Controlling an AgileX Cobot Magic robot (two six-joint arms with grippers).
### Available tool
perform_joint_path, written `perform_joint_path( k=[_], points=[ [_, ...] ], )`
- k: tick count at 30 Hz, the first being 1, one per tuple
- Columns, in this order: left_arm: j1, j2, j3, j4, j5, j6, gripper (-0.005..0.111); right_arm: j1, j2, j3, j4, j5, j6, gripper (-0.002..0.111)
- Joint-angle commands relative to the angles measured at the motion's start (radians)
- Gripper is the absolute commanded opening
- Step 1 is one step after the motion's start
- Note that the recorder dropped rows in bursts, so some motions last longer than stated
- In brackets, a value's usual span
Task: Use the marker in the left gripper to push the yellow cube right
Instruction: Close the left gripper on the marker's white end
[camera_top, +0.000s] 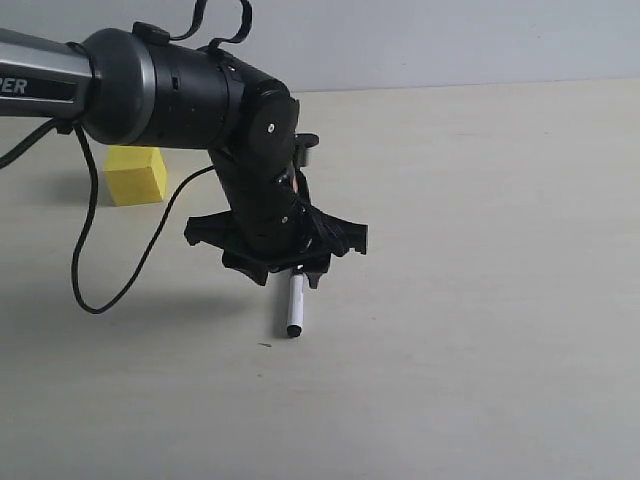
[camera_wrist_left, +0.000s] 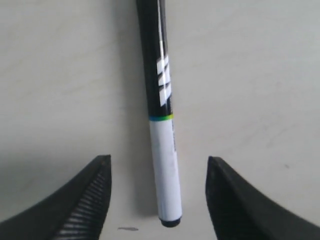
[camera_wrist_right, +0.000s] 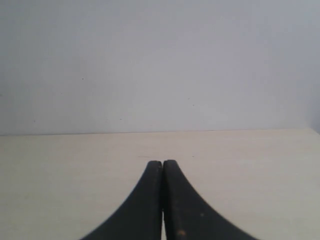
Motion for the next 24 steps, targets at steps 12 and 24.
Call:
perform_joint_path(
  k=[12, 24],
  points=[
    [-0.003, 0.085, -0.008, 0.005, -0.035, -0.026, 0.055, -0.005, -0.007, 0.005, -0.002, -0.006, 0.0, 0.0],
    [-0.003, 0.085, -0.021, 0.005, -0.02, -0.021, 0.035, -0.005, -0.007, 0.005, -0.002, -0.006, 0.0, 0.0]
  ],
)
